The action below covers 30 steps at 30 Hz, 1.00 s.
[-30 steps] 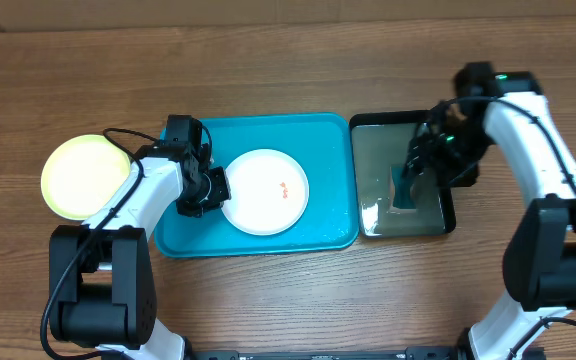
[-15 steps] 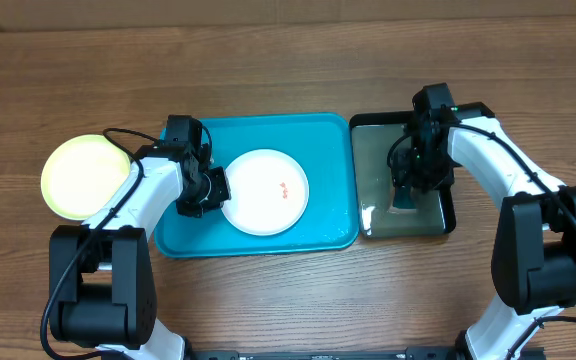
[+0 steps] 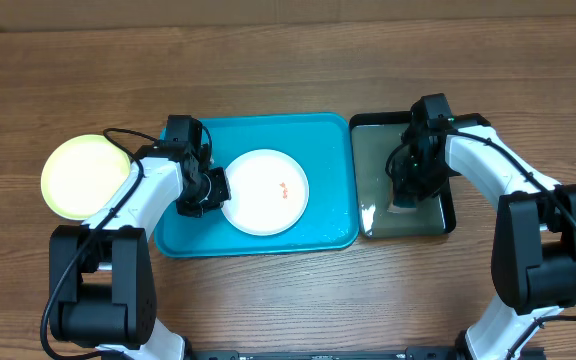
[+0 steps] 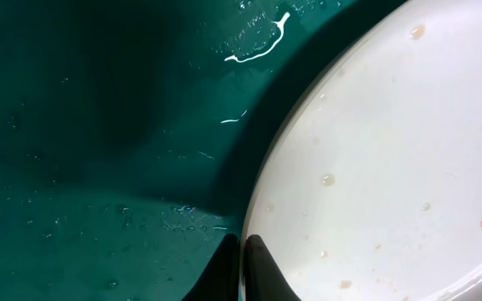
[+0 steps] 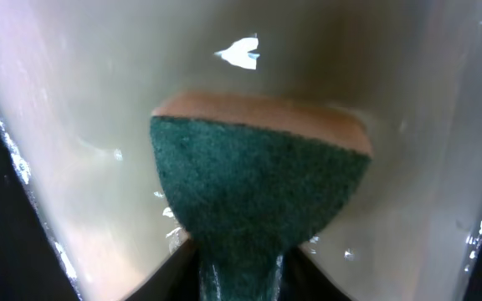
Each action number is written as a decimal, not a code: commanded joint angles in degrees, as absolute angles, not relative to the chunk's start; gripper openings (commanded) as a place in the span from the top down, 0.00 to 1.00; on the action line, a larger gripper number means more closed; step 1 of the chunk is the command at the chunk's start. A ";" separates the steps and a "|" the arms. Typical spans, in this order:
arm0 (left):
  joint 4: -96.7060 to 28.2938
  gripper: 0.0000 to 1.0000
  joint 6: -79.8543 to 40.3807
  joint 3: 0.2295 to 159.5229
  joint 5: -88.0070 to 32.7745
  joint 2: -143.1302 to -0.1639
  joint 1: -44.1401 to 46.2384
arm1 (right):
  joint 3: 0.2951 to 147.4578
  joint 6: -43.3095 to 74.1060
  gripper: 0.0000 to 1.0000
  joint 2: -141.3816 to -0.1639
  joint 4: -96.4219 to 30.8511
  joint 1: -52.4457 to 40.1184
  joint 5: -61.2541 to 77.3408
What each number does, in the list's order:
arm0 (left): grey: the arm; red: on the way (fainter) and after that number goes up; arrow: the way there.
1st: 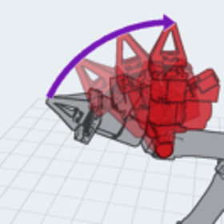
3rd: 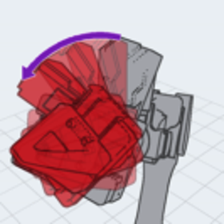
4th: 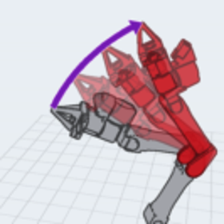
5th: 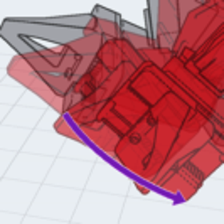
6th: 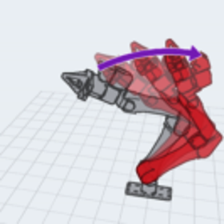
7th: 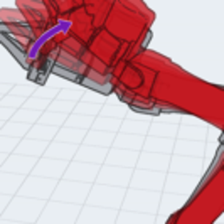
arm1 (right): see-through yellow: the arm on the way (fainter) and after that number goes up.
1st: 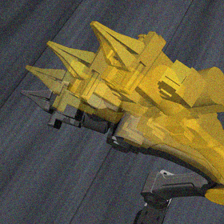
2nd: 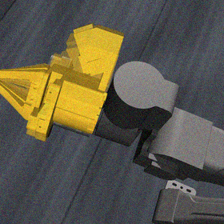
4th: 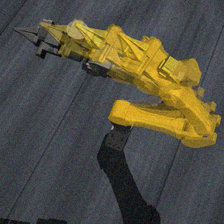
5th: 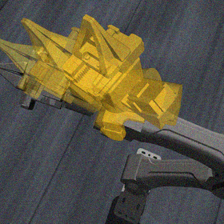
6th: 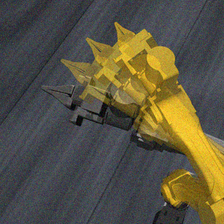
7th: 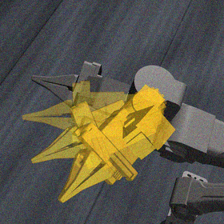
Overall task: Clean dirty plates on tray and stack at the side
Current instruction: 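Lower the right gripper into the black tray and grasp the sponge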
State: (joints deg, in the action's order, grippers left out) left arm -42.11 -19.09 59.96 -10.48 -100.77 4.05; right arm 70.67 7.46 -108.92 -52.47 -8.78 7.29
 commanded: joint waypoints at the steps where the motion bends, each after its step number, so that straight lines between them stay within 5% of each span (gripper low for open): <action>1: -41.85 0.93 -17.93 59.59 -10.09 -100.33 4.21 | 70.32 7.51 0.74 -108.40 -51.05 -8.99 7.77; 7: -39.05 0.78 -17.08 59.59 -10.07 -100.33 4.21 | 70.48 7.49 0.96 -108.38 -50.50 -8.99 7.77; 16: -37.80 0.75 -17.10 59.42 -6.63 -100.42 4.21 | 79.70 7.25 0.96 -107.79 -59.13 -9.02 7.40; 25: -36.69 0.81 -17.12 57.78 -6.72 -101.47 4.21 | 81.36 7.03 0.96 -107.79 -61.80 -8.99 6.87; 28: -36.10 0.96 -17.10 57.58 -7.14 -101.58 4.21 | 81.36 7.03 0.96 -107.79 -61.78 -8.99 6.20; 30: -35.94 0.96 -17.12 57.91 -7.57 -101.56 4.21 | 81.36 6.35 0.96 -107.79 -61.69 -8.99 5.37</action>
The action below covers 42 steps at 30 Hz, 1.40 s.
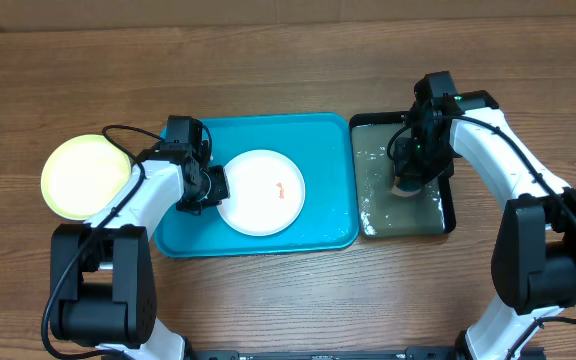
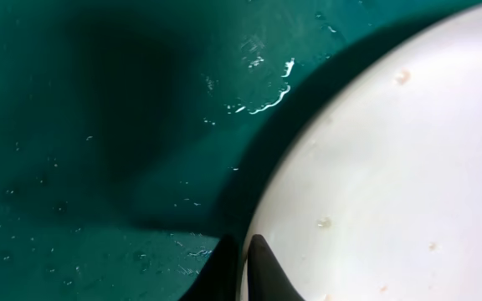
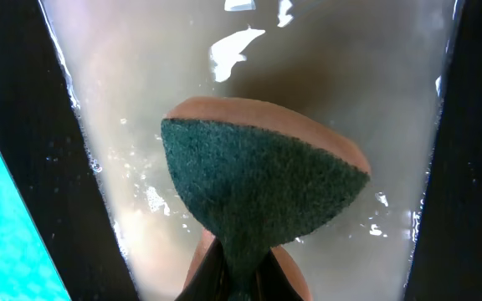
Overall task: Clean dirty plates on tray and stack at the side
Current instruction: 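Lower the right gripper into the black tray and grasp the sponge, then lift the sponge out of the water with the right gripper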
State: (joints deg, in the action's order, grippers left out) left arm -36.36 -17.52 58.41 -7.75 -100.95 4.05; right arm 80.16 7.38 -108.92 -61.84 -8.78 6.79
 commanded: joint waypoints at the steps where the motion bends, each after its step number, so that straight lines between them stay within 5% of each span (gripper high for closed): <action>1: -36.12 0.96 -17.15 58.17 -7.86 -101.56 4.16 | 81.36 5.06 0.96 -107.79 -61.71 -8.99 5.37; 26: -37.43 0.96 -20.05 59.02 -13.56 -101.51 4.16 | 83.42 4.82 0.96 -107.79 -68.29 -10.33 3.25; 42: -36.75 0.96 -20.36 59.02 -13.61 -101.54 4.16 | 104.27 9.30 0.96 -107.79 -79.66 -17.80 13.96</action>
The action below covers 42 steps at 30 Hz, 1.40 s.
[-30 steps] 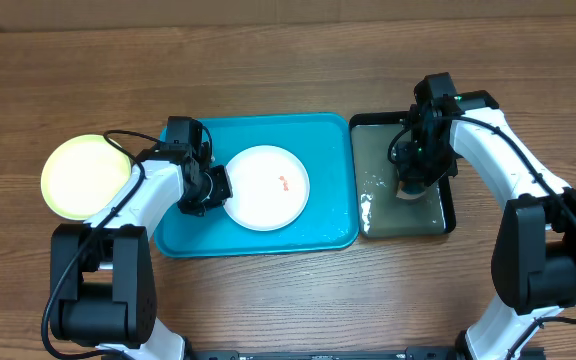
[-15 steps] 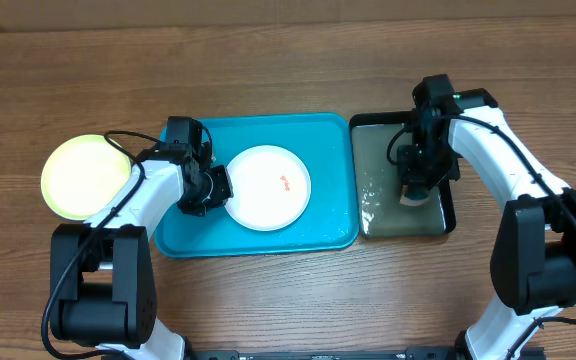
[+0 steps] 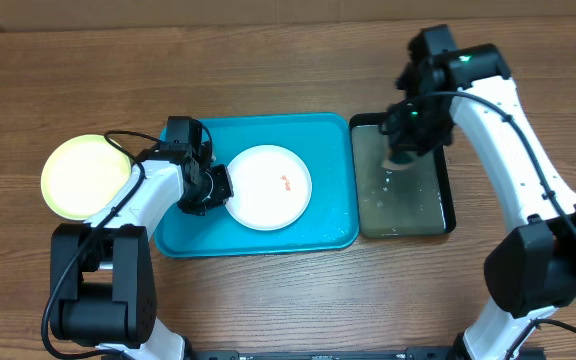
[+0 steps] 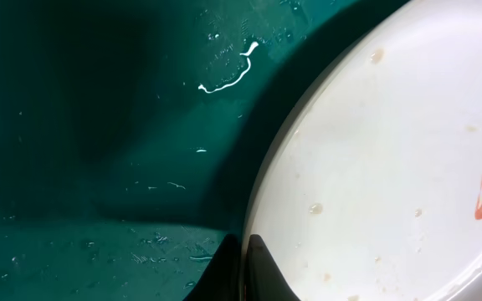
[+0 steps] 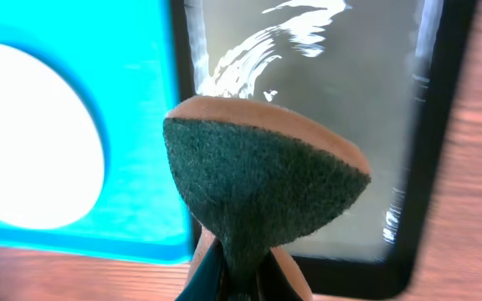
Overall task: Clean dirty plates on tray and stack at the side
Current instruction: 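Lift the sponge out of the water with the right gripper, then scrub the white plate with the sponge in the right gripper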
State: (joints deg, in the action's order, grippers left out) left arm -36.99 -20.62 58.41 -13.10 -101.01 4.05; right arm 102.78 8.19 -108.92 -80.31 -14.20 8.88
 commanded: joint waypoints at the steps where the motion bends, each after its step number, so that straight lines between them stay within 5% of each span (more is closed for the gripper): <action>1: -36.77 0.96 -20.36 59.02 -13.61 -101.54 4.16 | 104.20 10.13 0.96 -107.81 -78.74 -19.46 14.24; 17: -37.67 0.96 -20.32 58.98 -13.61 -101.54 4.16 | 102.54 20.03 0.96 -115.57 -63.11 -41.67 0.84; 42: -38.94 0.96 -18.61 58.98 -13.28 -101.54 4.16 | 102.26 21.52 0.96 -130.72 -60.20 -41.19 -6.59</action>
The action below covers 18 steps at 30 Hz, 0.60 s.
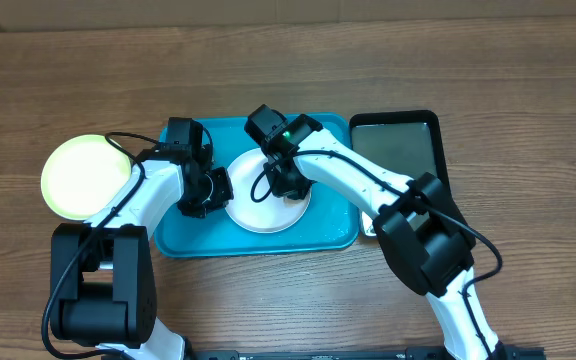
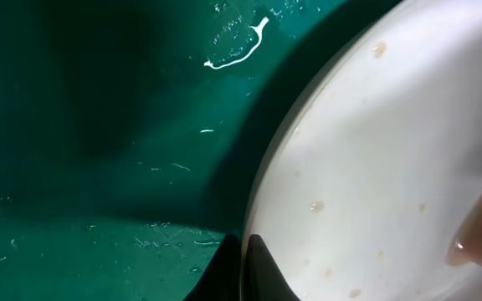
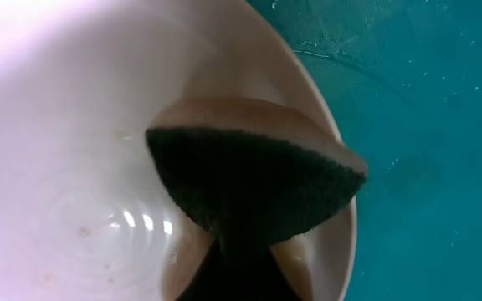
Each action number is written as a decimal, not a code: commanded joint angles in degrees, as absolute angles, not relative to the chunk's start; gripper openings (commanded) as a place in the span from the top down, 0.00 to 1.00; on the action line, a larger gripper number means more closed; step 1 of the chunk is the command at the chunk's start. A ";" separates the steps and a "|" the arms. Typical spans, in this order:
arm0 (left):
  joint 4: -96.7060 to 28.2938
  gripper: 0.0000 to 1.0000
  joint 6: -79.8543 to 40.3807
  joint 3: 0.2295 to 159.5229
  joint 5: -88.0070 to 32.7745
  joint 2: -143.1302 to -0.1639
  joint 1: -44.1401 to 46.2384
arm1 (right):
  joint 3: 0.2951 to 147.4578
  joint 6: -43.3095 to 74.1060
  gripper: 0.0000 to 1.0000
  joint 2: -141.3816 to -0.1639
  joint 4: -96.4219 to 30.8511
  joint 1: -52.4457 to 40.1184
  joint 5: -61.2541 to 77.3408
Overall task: Clean dirty plates on tray and stack at the side
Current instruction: 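Scrub the white plate with the sponge in the right gripper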
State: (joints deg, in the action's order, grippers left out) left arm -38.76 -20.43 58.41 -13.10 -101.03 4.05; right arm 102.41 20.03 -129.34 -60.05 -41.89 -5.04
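A white plate (image 1: 253, 212) with small food specks lies on the teal tray (image 1: 328, 230). My left gripper (image 2: 243, 272) is shut on the plate's left rim (image 2: 262, 201), also visible overhead (image 1: 213, 190). My right gripper (image 3: 237, 267) is shut on a green-and-tan sponge (image 3: 253, 188), which presses onto the plate's surface (image 3: 74, 142); from overhead that gripper (image 1: 283, 185) covers the plate's upper middle. The sponge's tan edge shows at the right of the left wrist view. A yellow plate (image 1: 83, 178) sits on the table to the left of the tray.
A black basin of cloudy water (image 1: 398, 150) stands right of the tray. The tray floor is wet with droplets (image 2: 233, 50). The right arm (image 1: 368, 180) stretches across the tray's right half. Wooden table (image 1: 288, 60) surrounds everything.
My right gripper, holding the sponge, was above the black basin and is now down on the white plate in the tray. The left gripper still grips the plate's rim.
At first the sponge was down in the basin's water, held by my right gripper. It then stood higher over the basin, later above it near the tray. Now it presses on the white plate, which my left gripper has held by the rim throughout.
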 commanded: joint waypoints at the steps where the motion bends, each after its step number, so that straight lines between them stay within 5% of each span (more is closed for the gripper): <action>1: -38.94 0.96 -18.57 58.98 -13.15 -101.54 4.16 | 102.26 21.54 0.96 -130.93 -60.23 -41.15 -5.98; 18: -38.92 0.96 -18.17 58.98 -13.17 -101.54 4.16 | 102.13 6.74 0.96 -131.76 -58.76 -41.15 32.88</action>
